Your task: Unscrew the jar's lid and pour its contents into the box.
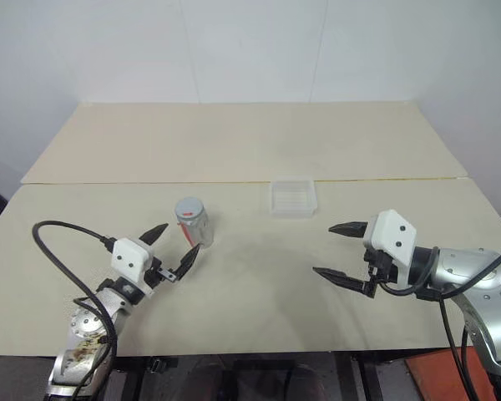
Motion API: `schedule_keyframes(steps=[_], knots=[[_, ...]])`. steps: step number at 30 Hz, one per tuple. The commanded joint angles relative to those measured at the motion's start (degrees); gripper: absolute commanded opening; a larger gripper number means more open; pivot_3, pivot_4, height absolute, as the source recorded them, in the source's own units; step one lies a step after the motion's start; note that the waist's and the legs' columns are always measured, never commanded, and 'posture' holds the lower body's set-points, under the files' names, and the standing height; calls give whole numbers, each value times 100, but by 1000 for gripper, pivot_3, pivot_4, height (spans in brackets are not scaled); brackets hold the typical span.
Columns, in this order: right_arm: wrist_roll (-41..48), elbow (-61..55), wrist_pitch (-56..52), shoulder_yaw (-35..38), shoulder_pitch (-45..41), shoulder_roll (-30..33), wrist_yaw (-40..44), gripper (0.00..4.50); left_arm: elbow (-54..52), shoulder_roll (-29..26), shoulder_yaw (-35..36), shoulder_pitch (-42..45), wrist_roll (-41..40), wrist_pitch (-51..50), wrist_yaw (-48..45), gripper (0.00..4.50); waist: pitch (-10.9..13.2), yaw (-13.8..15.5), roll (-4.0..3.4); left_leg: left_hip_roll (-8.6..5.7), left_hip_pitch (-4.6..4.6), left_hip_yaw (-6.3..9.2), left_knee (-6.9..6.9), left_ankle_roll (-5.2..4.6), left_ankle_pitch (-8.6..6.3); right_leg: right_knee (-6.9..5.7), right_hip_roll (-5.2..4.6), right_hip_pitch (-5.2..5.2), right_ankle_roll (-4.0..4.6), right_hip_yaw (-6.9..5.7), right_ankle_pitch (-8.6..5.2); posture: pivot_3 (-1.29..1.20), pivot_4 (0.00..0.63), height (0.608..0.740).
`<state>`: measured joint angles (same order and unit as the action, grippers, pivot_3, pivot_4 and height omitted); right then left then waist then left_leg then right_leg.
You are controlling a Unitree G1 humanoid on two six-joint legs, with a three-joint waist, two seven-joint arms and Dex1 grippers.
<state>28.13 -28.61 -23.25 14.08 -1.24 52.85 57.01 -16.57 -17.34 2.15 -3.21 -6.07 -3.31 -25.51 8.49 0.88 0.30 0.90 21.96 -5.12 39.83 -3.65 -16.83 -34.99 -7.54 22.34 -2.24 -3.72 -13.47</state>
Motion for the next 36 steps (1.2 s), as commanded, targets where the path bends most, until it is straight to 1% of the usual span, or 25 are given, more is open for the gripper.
schedule_keyframes(steps=[1,10,16,25,28,33,34,36], knots=[[6,-192,26,160,-6,-2,-117,4481,28,41,-64,243,65,207,105,4500,0,10,0,0,1,1,0,-1,0,0,0,0,-1,-1,0,0,150,740],[-12,-230,48,197,33,-29,-274,4481,516,194,-189,636,41,269,210,4500,0,0,0,-1,1,0,1,4,3,2,0,-1,-1,-2,1,0,150,740],[-33,-250,49,233,64,-2,-320,4481,1069,371,-217,1048,30,299,308,4500,0,7,0,-2,1,1,2,4,3,1,0,-2,-2,-3,1,0,150,740],[-45,-318,31,354,156,19,-378,4481,1514,527,-171,1235,9,459,432,4500,0,8,1,-2,2,1,2,7,5,2,0,-2,-3,-3,1,0,150,740],[-41,-349,24,375,196,19,-397,4500,1734,578,-140,1344,22,590,501,3917,1,13,2,-2,2,1,3,4,3,1,0,-2,-3,-4,2,0,150,740],[-41,-424,-5,411,266,5,-453,4500,1718,529,-225,1285,0,530,390,2277,0,8,1,-2,2,0,2,8,5,2,0,-2,-3,-4,1,0,150,740],[-43,-440,-6,413,280,0,-469,4500,1692,518,-242,1257,33,522,398,2040,0,7,1,-2,2,1,2,8,5,2,0,-2,-3,-4,1,0,150,740],[-54,-464,-2,404,295,-16,-511,4500,1664,511,-254,1223,87,503,444,2024,0,4,1,-1,1,1,2,8,5,1,0,-2,-3,-4,2,0,150,740]])
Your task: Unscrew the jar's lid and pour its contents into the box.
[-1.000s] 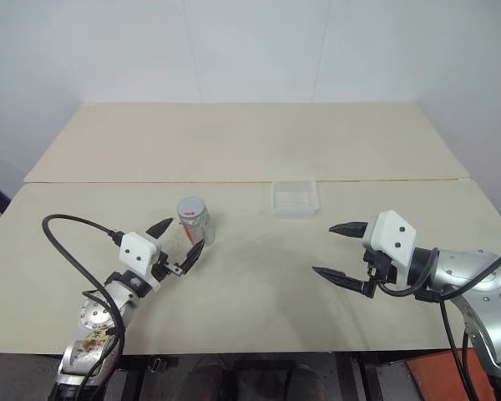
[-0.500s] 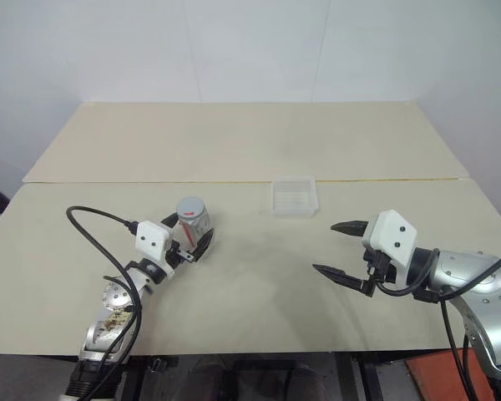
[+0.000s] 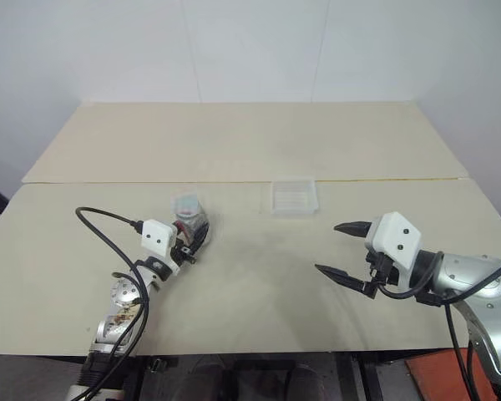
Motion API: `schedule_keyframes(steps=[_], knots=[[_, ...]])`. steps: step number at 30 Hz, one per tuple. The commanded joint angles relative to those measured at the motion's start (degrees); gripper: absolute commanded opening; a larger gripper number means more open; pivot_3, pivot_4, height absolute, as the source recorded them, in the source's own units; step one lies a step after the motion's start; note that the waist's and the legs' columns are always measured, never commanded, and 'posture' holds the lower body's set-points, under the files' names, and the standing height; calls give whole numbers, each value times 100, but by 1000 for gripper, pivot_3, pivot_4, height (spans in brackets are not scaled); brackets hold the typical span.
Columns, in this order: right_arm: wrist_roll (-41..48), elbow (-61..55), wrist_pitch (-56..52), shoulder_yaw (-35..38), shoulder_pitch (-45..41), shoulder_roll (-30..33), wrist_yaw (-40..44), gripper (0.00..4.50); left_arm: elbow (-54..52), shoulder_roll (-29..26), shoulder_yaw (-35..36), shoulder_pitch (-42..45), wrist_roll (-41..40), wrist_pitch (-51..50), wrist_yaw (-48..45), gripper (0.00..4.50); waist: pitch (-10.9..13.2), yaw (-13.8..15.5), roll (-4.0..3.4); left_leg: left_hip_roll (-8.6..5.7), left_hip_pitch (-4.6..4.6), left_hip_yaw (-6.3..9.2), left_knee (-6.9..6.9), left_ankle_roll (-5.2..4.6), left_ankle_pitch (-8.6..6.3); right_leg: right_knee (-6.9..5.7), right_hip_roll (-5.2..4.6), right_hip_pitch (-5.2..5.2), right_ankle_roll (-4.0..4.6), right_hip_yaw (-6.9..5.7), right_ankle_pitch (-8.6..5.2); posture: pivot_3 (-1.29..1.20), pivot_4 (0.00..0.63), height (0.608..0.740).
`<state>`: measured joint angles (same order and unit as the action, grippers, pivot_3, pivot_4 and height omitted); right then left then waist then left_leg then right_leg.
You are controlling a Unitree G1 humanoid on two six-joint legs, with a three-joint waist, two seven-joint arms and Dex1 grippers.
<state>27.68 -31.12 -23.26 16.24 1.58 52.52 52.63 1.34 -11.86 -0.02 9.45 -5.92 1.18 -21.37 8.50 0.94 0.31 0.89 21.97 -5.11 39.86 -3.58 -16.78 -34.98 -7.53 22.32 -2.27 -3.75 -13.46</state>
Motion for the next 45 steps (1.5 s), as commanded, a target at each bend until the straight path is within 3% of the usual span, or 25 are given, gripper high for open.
schedule_keyframes(steps=[1,7,11,18,21,25,31,38,45], knots=[[-28,-215,7,167,12,10,-101,4500,-125,-49,-33,-49,84,64,37,2024,0,-5,0,0,0,0,0,-1,0,0,0,0,0,0,0,0,150,740],[-62,-200,31,132,2,3,-135,4500,-237,-309,391,-52,-608,-120,-423,2024,0,-23,0,0,1,0,0,1,0,0,0,2,0,1,0,0,150,740],[-80,-145,62,78,-51,-10,-123,4500,-204,-822,701,-23,-1024,-344,-953,2024,0,-25,0,1,0,0,0,3,1,-1,1,3,0,0,0,0,150,740],[10,-100,-10,-202,-601,-319,-369,4500,-467,-1426,560,390,-1204,-809,-1581,2024,0,7,0,-1,3,2,0,19,11,0,1,1,0,-7,0,0,150,740],[295,-288,-485,-536,-1357,-907,-1015,4500,-655,-1378,359,534,-1080,-760,-1668,2024,0,-30,0,-1,3,1,0,25,14,-1,1,2,0,-4,0,0,150,740],[47,-622,-1106,-1423,-2172,-2055,-2280,4500,-700,-1193,51,648,-980,-638,-1741,2024,-1,-69,-2,2,2,0,-7,41,24,-8,10,10,1,0,0,0,150,740],[-481,-801,-1585,-2374,-2423,-3318,-3559,4500,-596,-844,-238,740,-850,-316,-1717,2024,-1,-18,-2,-6,37,2,-2,44,27,-25,12,37,1,-11,0,0,150,740],[-631,-695,-1684,-2789,-2580,-3814,-3802,4500,-642,-599,-496,690,-669,-274,-1638,2024,-2,-50,-3,-7,37,2,-3,46,29,-25,20,39,0,-14,0,0,150,740],[-683,-599,-1633,-2953,-2646,-3873,-3648,4500,-648,-437,-561,641,-818,-162,-1795,2024,-2,-70,-3,-5,37,3,-4,48,30,-24,23,39,1,-12,0,0,150,740]])
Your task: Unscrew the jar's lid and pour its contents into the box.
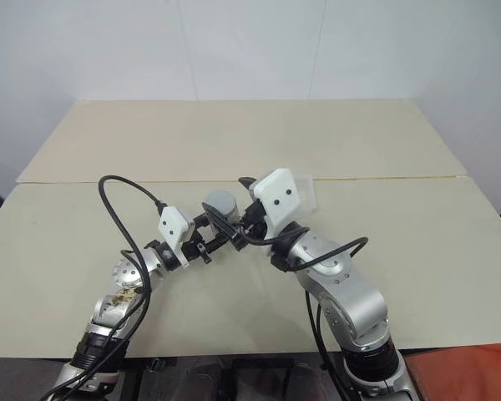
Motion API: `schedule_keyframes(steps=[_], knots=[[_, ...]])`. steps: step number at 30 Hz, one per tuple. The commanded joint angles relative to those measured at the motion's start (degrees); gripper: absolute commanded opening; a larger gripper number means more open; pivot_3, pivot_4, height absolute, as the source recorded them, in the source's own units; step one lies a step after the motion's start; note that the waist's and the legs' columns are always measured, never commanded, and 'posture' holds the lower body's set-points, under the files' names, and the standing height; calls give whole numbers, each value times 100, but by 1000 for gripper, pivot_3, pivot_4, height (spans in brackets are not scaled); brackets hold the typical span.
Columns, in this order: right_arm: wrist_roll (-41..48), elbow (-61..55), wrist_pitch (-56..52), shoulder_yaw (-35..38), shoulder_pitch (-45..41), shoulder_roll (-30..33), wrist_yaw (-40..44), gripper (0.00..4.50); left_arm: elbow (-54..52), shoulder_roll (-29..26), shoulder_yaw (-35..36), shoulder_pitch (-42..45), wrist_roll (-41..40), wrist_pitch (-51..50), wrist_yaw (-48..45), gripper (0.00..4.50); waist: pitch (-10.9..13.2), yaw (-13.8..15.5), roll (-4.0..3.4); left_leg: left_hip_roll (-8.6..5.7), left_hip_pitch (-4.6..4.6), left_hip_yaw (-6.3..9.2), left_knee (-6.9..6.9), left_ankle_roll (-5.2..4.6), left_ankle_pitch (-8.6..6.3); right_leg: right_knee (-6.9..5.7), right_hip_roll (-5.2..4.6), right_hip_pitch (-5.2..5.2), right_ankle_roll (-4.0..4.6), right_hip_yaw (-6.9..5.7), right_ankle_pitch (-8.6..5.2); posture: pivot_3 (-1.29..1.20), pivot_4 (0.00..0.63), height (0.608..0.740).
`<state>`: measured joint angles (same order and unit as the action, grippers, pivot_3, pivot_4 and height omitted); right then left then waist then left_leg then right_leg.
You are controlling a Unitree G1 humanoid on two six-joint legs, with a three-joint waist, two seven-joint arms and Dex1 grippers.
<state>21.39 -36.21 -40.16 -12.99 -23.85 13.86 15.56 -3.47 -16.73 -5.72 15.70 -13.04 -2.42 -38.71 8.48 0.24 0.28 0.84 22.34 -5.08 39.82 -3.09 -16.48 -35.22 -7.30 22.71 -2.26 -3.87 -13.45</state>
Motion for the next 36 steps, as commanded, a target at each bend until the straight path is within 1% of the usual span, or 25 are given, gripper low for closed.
schedule_keyframes(steps=[1,4,11,22,24,26,28,29,34,36], knots=[[-64,-69,49,-29,-90,5,73,4500,-175,66,-2,27,-81,193,-39,2024,0,0,0,0,0,0,0,0,0,0,0,0,0,0,0,0,150,740],[-98,-17,56,-37,-52,36,117,4500,-183,59,-69,54,60,185,23,2024,0,-7,0,0,0,0,0,0,0,0,0,0,0,0,0,0,150,740],[-174,220,220,17,22,-35,130,4500,-157,119,-116,82,27,160,11,2024,0,-21,0,1,0,0,-1,-1,0,0,0,0,0,0,0,0,150,740],[-203,275,259,27,86,-83,283,4500,-108,119,-135,121,67,133,2,2024,0,-33,0,2,1,1,-1,-1,0,0,0,1,0,1,0,0,150,740],[-269,271,305,-7,97,-61,302,4126,-101,115,-141,119,78,136,-5,2024,0,-34,0,2,1,1,-1,-1,0,0,0,1,0,1,0,0,150,740],[-308,256,329,-7,115,-76,289,3614,-91,102,-151,98,93,131,-19,2024,0,-34,0,2,1,1,-1,-1,0,0,0,1,0,1,0,0,150,740],[-323,249,348,-15,131,-72,327,2877,-80,95,-160,82,105,136,-32,2024,0,-34,0,2,1,1,-1,-1,0,0,0,1,0,1,0,0,150,740],[-336,248,352,-22,138,-71,335,2775,-80,96,-161,77,106,138,-33,2024,0,-35,0,2,1,1,-1,-1,0,0,0,1,0,1,0,0,150,740],[-408,271,362,-36,141,-41,366,2774,-110,94,-163,78,105,133,-62,2024,0,-37,0,2,1,1,-1,-1,0,0,0,2,0,1,0,0,150,740],[-375,306,400,2,139,36,496,2774,-170,32,-174,68,85,127,-148,2024,0,-36,0,2,1,1,-1,-1,0,1,0,1,0,1,0,0,150,740]])
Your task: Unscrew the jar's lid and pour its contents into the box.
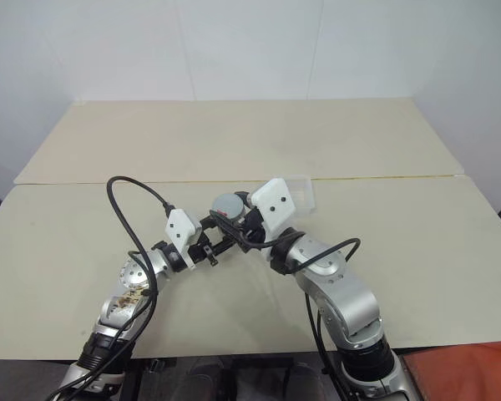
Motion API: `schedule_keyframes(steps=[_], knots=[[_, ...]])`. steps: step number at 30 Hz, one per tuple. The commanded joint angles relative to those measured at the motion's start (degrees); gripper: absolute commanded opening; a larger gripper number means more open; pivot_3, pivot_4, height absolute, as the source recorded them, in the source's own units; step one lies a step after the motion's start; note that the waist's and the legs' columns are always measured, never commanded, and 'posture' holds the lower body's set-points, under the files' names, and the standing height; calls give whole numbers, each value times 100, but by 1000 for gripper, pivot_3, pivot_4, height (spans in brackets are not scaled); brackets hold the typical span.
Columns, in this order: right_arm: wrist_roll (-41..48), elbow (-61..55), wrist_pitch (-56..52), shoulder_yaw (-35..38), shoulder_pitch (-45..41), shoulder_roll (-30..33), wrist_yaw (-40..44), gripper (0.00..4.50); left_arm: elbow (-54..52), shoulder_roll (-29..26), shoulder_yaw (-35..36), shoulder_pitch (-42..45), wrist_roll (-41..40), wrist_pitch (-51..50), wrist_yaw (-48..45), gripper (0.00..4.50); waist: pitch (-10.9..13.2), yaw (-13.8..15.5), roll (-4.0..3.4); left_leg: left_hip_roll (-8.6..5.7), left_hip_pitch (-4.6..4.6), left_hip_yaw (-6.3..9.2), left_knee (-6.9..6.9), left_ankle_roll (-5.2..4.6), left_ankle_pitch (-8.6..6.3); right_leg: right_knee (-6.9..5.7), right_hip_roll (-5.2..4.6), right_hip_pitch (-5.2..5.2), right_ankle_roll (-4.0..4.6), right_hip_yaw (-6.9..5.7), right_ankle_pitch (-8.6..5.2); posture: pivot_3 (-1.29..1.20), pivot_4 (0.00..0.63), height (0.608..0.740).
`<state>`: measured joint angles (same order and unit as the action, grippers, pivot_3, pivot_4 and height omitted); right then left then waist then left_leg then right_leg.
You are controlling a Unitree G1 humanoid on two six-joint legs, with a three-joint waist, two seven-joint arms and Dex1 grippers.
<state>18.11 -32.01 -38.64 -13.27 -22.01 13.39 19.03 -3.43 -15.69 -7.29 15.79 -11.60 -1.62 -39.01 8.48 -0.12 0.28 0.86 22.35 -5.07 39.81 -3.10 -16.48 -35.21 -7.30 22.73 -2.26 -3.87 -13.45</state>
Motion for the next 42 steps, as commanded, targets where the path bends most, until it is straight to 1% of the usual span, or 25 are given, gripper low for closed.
schedule_keyframes(steps=[1,3,8,11,15,17,18,20,24,25,28,31,34,38,39,40,42], knots=[[-11,-88,266,65,-53,130,237,2774,-215,-108,-15,45,-90,28,-171,2024,0,-1,0,0,0,0,0,0,0,0,0,0,0,0,0,0,150,740],[85,-10,379,143,-90,297,549,2774,-333,-199,-9,2,-183,-72,-299,2024,0,-3,0,0,0,0,0,0,0,0,0,0,0,0,0,0,150,740],[856,222,627,476,-381,886,1955,2774,-647,-402,13,-69,-491,-279,-617,2024,0,-5,0,2,0,2,0,-3,-1,4,0,-1,0,1,0,0,150,740],[1302,809,779,519,-820,1194,3121,2774,-769,-519,-8,-47,-649,-321,-869,2024,0,-19,0,3,-2,2,1,-5,-3,9,0,-2,0,2,0,0,150,740],[1329,1551,1107,287,-1332,1426,4280,2774,-822,-541,-47,-4,-719,-359,-959,2024,0,-46,0,5,-6,2,0,-9,-5,9,0,-5,1,2,0,0,150,740],[1252,2211,1401,55,-1808,1473,5192,2774,-847,-514,-92,58,-699,-418,-946,2024,0,-57,0,3,-5,0,2,-10,-5,6,-1,-5,1,4,1,0,150,740],[1222,2507,1516,-21,-2001,1450,5523,2774,-850,-501,-111,81,-692,-438,-941,2024,1,-60,0,2,-4,-1,2,-11,-5,7,-1,-5,1,6,1,0,150,740],[1096,3000,1678,-128,-2307,1391,5896,2774,-853,-485,-134,104,-685,-458,-943,2024,1,-58,0,3,-5,-2,2,-12,-6,4,-1,-5,1,6,1,0,150,740],[719,4274,2241,-401,-3038,1312,7079,2774,-880,-471,-163,122,-660,-470,-953,2024,1,-59,0,3,-2,-2,1,-10,-5,4,-1,-2,1,3,1,0,150,740],[733,4504,2350,-477,-3172,1329,7240,2774,-886,-469,-168,125,-664,-475,-953,2024,1,-59,-1,2,-2,-3,1,-11,-5,4,-1,-2,1,4,1,0,150,740],[752,5034,2636,-710,-3458,1430,7347,2774,-904,-449,-215,129,-641,-483,-929,2024,1,-50,-1,4,-1,-2,1,-10,-5,4,-1,-1,1,1,1,0,150,740],[833,5238,2873,-741,-3495,1458,7347,2774,-923,-433,-243,125,-626,-486,-915,2024,1,-41,-1,4,0,-2,1,-9,-4,4,-4,-1,1,-1,1,0,150,740],[887,5231,3009,-522,-3384,1358,7347,2774,-927,-399,-249,108,-584,-432,-888,2024,1,-47,-1,3,2,-3,2,-8,-4,4,-6,0,1,0,2,0,150,740],[786,5078,3229,-191,-3187,1193,7086,2774,-897,-367,-282,104,-550,-417,-906,2024,1,-49,-1,4,1,-3,1,-5,-2,1,-6,0,1,-2,2,0,150,740],[830,4977,3180,-111,-3130,1187,7074,3493,-885,-355,-295,109,-543,-424,-919,2024,1,-49,-1,4,1,-3,2,-5,-2,0,-6,0,1,-2,2,0,150,740],[937,4824,3006,9,-3049,1160,6958,3708,-858,-342,-301,120,-534,-423,-931,2024,1,-46,-1,4,1,-3,2,-5,-2,0,-6,0,1,-1,2,0,150,740],[1024,4460,3094,255,-2810,1093,6664,4362,-795,-332,-304,139,-515,-403,-976,2024,1,-35,-1,4,1,-2,2,-5,-2,0,-6,-1,1,-2,2,0,150,740]])
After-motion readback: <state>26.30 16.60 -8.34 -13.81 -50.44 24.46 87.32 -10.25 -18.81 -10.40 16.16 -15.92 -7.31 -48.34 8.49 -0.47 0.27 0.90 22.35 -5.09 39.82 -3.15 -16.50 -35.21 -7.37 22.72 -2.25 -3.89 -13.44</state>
